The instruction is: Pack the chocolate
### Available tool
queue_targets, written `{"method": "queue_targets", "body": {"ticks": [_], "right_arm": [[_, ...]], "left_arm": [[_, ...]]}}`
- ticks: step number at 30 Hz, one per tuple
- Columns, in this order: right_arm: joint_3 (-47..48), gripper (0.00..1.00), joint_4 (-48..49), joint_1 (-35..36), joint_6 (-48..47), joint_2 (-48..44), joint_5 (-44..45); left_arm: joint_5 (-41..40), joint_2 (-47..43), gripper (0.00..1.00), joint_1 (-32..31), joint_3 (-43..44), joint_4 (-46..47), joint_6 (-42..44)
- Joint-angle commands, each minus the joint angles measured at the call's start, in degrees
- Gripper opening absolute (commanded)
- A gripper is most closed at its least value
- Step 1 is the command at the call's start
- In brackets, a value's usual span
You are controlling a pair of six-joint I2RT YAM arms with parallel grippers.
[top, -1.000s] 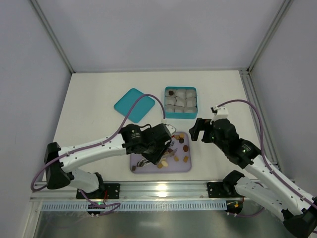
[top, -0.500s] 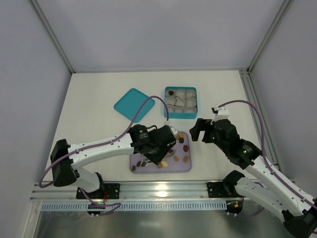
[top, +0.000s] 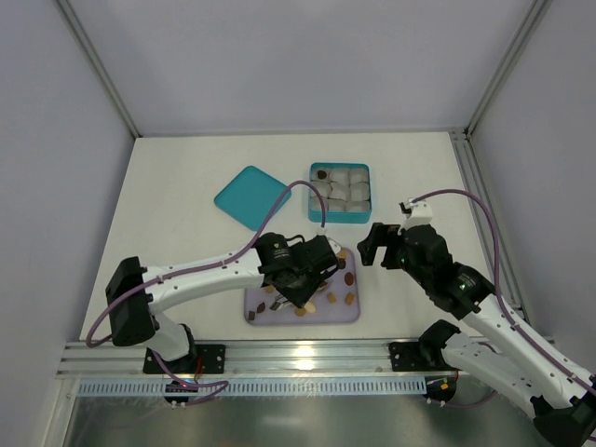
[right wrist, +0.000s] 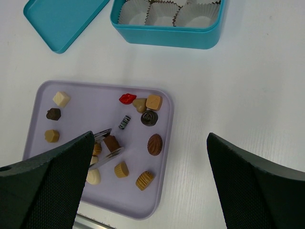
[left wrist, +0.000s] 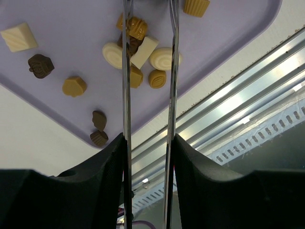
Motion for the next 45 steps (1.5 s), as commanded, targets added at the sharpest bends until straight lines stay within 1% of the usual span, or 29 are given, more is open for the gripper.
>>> {"method": "queue_targets", "body": {"ticks": [1, 9, 15, 22, 29, 33, 39, 45], "right_arm": [[0.09, 1.00, 0.47, -0.28, -0.02, -0.79, 1.08], [-0.09, 1.00, 0.47, -0.19, -0.02, -0.79, 1.08], [-0.18, 1.00, 0.39, -0.19, -0.20, -0.79, 0.99], [-0.09, 1.00, 0.56, -0.19, -0.28, -0.70, 0.99], [0.09, 1.00, 0.56, -0.19, -0.46, -0.35, 0.99], [0.35, 1.00, 0.56, -0.19, -0.55, -0.35, 1.25], [0.88, 1.00, 0.65, -0.10, -0.64, 0.18, 1.08], [2.02, 1.00, 0.38, -0.19, -1.07, 0.62, 1.78]], "left_arm": [[-1.40, 0.28, 0.43, -0.20, 2.48, 1.59, 1.00], [-1.75, 1.33, 0.42, -0.20, 2.74, 1.94, 1.88], [-1.48, 1.78, 0.35, -0.20, 3.44, 1.24, 1.97], [-3.06, 0.64, 0.31, -0.20, 5.99, -0.87, 1.80], [-5.00, -0.07, 0.31, 0.06, 8.19, -2.98, 1.53], [-5.26, -0.42, 0.31, 1.64, 9.50, -3.34, 1.18], [-4.56, 1.24, 0.31, 4.80, 14.77, -3.25, 2.41], [-4.73, 6.42, 0.32, 10.25, 25.23, -3.42, 5.48]]}}
